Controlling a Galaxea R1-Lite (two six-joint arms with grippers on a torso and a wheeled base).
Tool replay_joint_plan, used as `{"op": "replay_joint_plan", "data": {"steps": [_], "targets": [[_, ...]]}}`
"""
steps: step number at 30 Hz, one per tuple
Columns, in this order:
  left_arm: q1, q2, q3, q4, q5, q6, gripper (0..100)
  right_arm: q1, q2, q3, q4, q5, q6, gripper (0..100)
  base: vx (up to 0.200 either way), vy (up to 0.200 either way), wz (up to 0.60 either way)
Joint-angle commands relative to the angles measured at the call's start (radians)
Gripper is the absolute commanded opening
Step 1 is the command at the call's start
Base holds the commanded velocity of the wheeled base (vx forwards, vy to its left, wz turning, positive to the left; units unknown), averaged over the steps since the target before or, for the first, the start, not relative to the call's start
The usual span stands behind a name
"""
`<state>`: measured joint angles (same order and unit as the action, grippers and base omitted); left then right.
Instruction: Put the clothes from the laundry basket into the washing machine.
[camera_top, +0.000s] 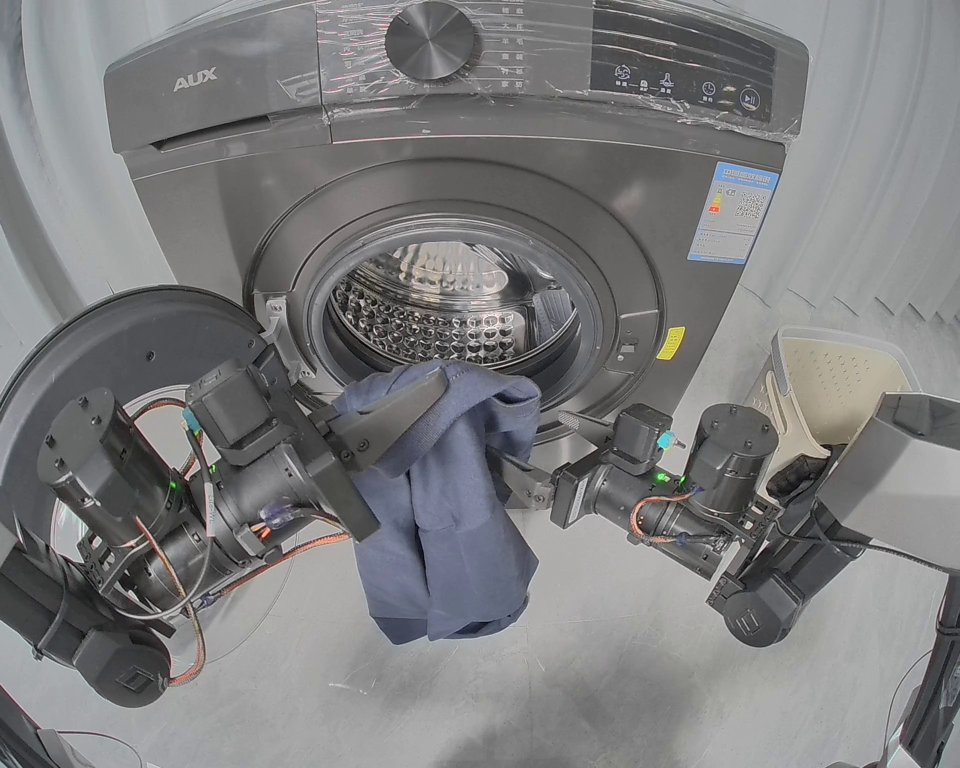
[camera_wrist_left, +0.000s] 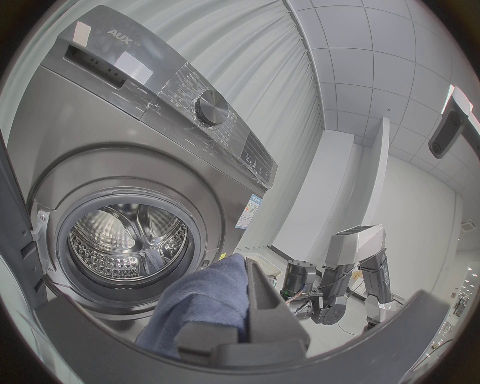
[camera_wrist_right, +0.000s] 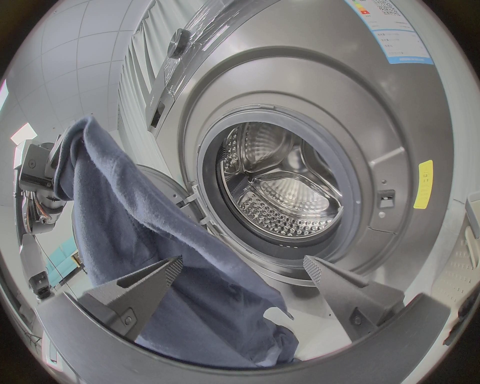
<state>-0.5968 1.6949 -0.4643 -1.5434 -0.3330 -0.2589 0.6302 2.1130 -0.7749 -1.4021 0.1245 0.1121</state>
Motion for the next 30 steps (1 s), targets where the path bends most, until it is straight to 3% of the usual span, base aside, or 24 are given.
{"op": "replay_joint_plan", "data": {"steps": [1,12,13,20,30], "targets": [[0.0,0.0,0.001,0.0,0.0,0.0,0,0.017,0.047,-0.04,-0.003,0.018,0.0,100,0.0,0.0,0.0],[0.0,0.002,0.001,-0.001,0.0,0.0,0,0.059,0.101,-0.107,-0.023,0.037,-0.005,100,0.0,0.0,0.0],[0.0,0.002,0.001,-0.001,0.0,0.0,0,0.059,0.101,-0.107,-0.029,0.037,-0.003,0,0.0,0.0,0.0],[0.0,0.011,0.003,-0.001,0.0,0.001,0,0.06,0.07,-0.078,-0.041,0.037,0.0,0,0.0,0.0,0.0],[0.0,0.019,0.001,-0.001,0.002,-0.002,0,0.083,-0.087,0.086,-0.041,0.0,0.006,0,0.0,0.0,0.0]]}}
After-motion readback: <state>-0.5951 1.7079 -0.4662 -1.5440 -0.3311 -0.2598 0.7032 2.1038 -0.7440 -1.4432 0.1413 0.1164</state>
